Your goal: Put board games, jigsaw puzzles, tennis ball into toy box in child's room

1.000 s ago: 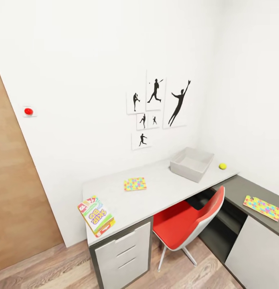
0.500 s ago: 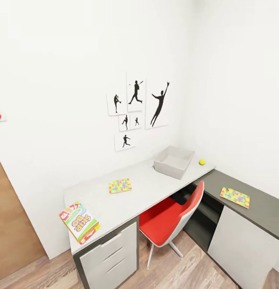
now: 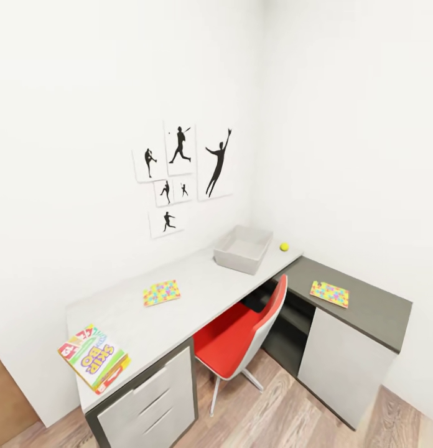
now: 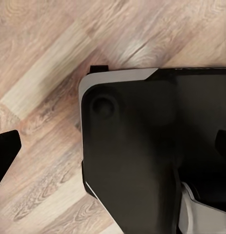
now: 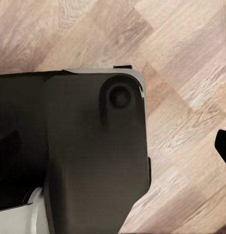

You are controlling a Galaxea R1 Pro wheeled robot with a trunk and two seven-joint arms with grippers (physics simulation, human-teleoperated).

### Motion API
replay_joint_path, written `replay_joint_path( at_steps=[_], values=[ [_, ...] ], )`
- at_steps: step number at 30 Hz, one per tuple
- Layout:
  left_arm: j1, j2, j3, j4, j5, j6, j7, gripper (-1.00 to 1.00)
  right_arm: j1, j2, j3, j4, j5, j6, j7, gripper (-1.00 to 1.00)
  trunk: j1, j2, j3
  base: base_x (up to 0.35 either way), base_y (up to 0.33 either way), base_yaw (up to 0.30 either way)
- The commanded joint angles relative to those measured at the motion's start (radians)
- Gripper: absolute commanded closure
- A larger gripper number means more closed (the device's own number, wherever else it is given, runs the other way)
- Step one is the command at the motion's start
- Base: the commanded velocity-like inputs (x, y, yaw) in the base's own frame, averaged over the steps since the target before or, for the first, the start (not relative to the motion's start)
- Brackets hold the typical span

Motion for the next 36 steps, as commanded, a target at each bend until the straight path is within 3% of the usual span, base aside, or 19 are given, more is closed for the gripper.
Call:
replay_joint_path(
  at_steps=[1, 8, 18, 25, 32, 36],
  values=[
    [0.000, 0.000, -0.001, -0.002, -0.001, 0.006, 0.000, -1.00, 0.000, 0.000, 0.000, 0.000, -0.014, -0.004, 0.001, -1.00, -0.003, 0.005, 0.001, 0.000, 0.000, -0.282],
    [0.000, 0.000, -0.001, -0.002, -0.001, 0.006, -0.001, -1.00, 0.000, -0.013, 0.000, 0.000, -0.042, -0.004, 0.002, -1.00, -0.030, 0.054, 0.023, 0.000, 0.000, -0.282],
    [0.000, 0.000, -0.001, -0.002, -0.001, 0.005, -0.002, -1.00, 0.000, -0.025, -0.001, 0.000, -0.053, -0.004, 0.002, -1.00, -0.030, 0.054, 0.023, 0.000, 0.000, -0.282],
    [0.000, 0.001, 0.001, -0.013, 0.001, 0.003, -0.008, -1.00, 0.000, -0.027, -0.007, 0.000, -0.123, -0.005, 0.002, -1.00, -0.030, 0.054, 0.023, 0.000, 0.000, -0.236],
    [0.000, 0.000, -0.004, -0.183, 0.004, 0.044, -0.012, -1.00, -0.006, -0.027, -0.011, -0.022, -0.158, -0.036, 0.004, -1.00, -0.030, 0.054, 0.023, 0.000, 0.000, -0.044],
    [0.003, -0.002, -0.007, -0.353, 0.005, 0.149, -0.013, -1.00, -0.010, -0.025, -0.012, -0.098, -0.160, -0.040, 0.003, -1.00, -0.030, 0.054, 0.023, 0.000, 0.000, -0.008]
  ],
)
